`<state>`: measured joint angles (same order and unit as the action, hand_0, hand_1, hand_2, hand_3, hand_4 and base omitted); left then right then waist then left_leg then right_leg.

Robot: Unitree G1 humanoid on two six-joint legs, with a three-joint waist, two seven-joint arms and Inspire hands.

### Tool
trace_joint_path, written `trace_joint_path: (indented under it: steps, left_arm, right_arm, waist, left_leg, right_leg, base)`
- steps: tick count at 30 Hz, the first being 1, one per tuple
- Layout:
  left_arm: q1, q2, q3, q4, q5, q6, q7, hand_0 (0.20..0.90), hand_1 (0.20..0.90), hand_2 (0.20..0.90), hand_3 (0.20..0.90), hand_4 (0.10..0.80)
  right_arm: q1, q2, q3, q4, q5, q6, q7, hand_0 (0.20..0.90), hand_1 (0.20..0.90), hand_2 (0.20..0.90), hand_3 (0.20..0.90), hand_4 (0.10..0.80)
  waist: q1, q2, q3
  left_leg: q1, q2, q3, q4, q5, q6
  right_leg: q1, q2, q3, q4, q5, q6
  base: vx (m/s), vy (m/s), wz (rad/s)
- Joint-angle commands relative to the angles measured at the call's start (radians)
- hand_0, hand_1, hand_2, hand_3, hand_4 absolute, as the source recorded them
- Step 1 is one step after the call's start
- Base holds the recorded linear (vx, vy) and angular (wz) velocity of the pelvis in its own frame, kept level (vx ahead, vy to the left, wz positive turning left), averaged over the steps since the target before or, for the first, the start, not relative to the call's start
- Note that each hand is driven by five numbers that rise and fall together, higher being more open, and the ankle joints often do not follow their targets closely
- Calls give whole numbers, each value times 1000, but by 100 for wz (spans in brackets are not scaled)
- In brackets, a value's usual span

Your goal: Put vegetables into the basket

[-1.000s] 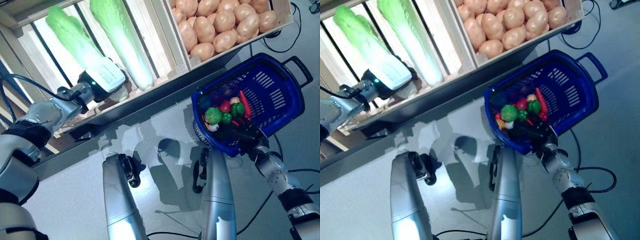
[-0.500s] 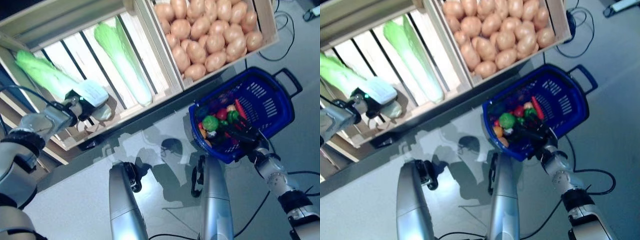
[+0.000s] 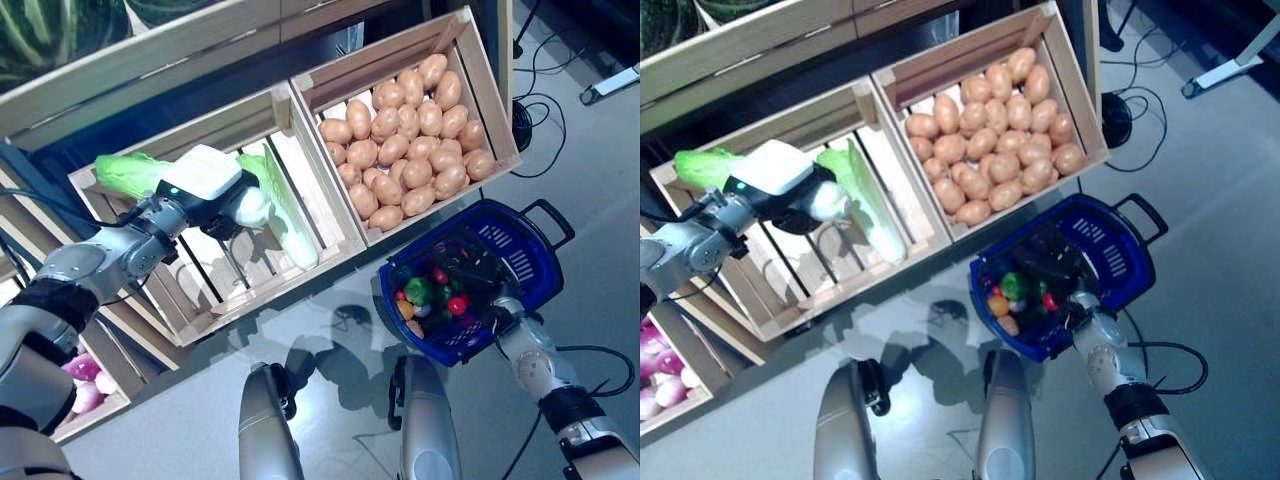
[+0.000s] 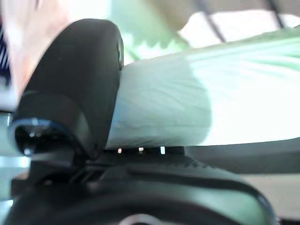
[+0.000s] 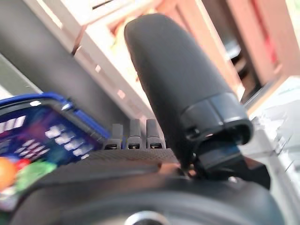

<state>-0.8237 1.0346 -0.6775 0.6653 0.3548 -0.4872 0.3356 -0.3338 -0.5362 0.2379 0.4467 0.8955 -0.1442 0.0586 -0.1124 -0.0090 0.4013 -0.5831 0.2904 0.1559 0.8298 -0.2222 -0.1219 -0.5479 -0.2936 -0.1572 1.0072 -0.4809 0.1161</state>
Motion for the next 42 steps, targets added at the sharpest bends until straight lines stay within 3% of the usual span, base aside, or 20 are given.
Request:
trace_joint_path:
  steps: [1,3,9,12,16,19,27,28,31,42]
  left_arm:
    - [125,-103,185,-79,-239,-102,-22,300,300,300,300,400]
    - [156,-148,226,-92,-292,-123,-60,300,300,300,300,400]
    - [230,-317,329,-143,-576,-161,-258,300,300,300,300,400]
    - [248,-388,349,-190,-679,-122,-320,300,300,300,300,400]
    - [248,-471,348,-221,-777,-74,-358,300,300,300,300,400]
    - [234,-527,333,-220,-802,-54,-354,300,300,300,300,400]
    - [212,-594,318,-226,-873,-27,-358,300,300,300,300,400]
    - [217,-613,321,-230,-896,-26,-365,300,300,300,300,400]
    - [209,-631,315,-234,-916,-43,-360,300,300,300,300,400]
    - [184,-687,280,-213,-985,-65,-378,300,300,300,300,400]
  right_arm:
    - [43,21,-4,-100,-157,-188,153,900,900,900,900,800]
    - [33,19,7,-116,-185,-193,159,900,900,900,900,800]
    - [-52,-1,52,-132,-277,-209,170,900,900,900,900,800]
    - [-100,4,67,-153,-262,-195,200,900,900,900,900,800]
    - [-170,14,88,-160,-244,-128,230,900,900,900,900,800]
    - [-238,13,120,-151,-230,-29,279,900,900,900,900,800]
    - [-346,9,174,-125,-254,108,309,900,900,900,900,800]
    - [-362,10,190,-115,-240,186,349,900,900,900,900,800]
    - [-387,17,224,-78,-206,267,406,900,900,900,900,800]
    - [-471,71,278,39,-102,403,458,900,900,900,900,800]
  waist:
    - [26,16,-223]
    - [29,14,-236]
    - [39,5,-298]
    - [48,3,-339]
    - [54,-4,-367]
    - [57,-12,-390]
    - [55,-24,-420]
    - [53,-27,-424]
    - [54,-31,-430]
    - [63,-39,-437]
  left_leg:
    - [182,9,14,-195,-2,44]
    - [226,3,22,-241,17,38]
    - [453,-38,72,-500,114,17]
    - [545,-71,86,-642,162,13]
    - [600,-95,79,-726,187,13]
    - [638,-106,80,-801,209,11]
    - [674,-128,72,-882,226,16]
    - [683,-131,76,-893,225,18]
    - [688,-135,79,-902,225,18]
    - [696,-143,69,-910,221,17]
  right_leg:
    - [85,-46,-6,-284,249,4]
    - [134,-34,-17,-339,263,5]
    - [387,52,-55,-653,338,12]
    - [495,98,-66,-804,373,19]
    - [560,122,-63,-897,409,21]
    - [598,131,-66,-969,444,28]
    - [632,148,-53,-1054,486,30]
    - [638,150,-47,-1074,496,31]
    - [642,152,-45,-1085,502,31]
    - [651,151,-36,-1093,507,30]
  base:
    - [54,-93,-2]
    - [79,-81,-3]
    - [125,-87,-4]
    - [139,-44,-12]
    - [74,-34,-4]
    - [58,-29,6]
    - [18,-6,4]
    - [0,0,0]
    - [11,8,-9]
    - [4,2,-1]
